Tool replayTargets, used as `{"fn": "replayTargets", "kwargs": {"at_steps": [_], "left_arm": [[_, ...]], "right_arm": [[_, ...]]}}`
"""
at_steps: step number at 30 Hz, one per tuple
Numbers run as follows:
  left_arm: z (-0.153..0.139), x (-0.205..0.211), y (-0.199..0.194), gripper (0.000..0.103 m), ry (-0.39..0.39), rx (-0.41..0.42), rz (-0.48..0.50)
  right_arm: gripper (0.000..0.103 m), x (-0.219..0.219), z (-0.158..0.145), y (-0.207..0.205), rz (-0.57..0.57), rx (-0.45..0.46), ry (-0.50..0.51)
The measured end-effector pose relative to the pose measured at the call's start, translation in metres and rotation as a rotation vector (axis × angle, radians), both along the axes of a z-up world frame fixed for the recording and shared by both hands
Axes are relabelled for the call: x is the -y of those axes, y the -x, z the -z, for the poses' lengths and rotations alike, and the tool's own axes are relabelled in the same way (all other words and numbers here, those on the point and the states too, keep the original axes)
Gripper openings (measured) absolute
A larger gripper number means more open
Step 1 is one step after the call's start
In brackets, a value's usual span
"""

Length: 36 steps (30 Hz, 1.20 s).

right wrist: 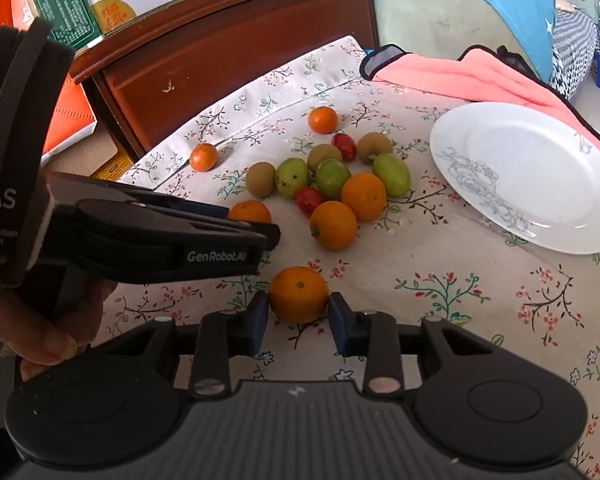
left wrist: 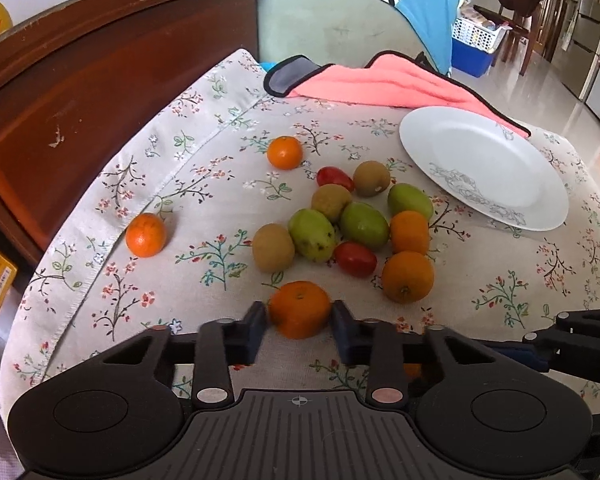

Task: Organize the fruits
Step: 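Carry both oranges onto the white plate and open both grippers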

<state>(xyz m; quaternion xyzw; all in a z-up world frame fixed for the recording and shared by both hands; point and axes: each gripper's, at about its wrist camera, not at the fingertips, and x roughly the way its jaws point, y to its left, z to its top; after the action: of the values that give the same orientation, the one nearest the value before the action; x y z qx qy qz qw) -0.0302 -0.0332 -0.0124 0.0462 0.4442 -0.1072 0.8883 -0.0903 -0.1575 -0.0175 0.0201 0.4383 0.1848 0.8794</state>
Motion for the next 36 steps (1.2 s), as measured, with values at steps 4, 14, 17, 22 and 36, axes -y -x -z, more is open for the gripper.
{"fn": "replayTargets", "kwargs": {"at_steps": [4,14,17,22,36], "left_arm": [[-0.003,-0.008,-0.001,0.030,0.039,-0.012,-0.039],[-0.031,-0.001,0.004,0.030,0.087,0.066,-0.020],[-0.041,0.005,0.003,0.030,0.096,0.088,-0.013],[-0.052,0.021,-0.005,0.030,0.128,0.098,0.031],[-0.046,0.089,-0.045,0.030,0.156,0.071,0.156]], "right_arm": [[0.033,0.002,-0.003,-0.001,0.013,-0.007,-0.011],[0.033,0.020,-0.031,-0.005,0.058,0.034,-0.015],[0.033,0.032,-0.045,-0.011,0.080,0.066,-0.015],[0.033,0.060,-0.062,-0.025,0.132,0.076,-0.023],[0.033,0.129,-0.056,-0.052,0.346,0.058,-0.013]]}}
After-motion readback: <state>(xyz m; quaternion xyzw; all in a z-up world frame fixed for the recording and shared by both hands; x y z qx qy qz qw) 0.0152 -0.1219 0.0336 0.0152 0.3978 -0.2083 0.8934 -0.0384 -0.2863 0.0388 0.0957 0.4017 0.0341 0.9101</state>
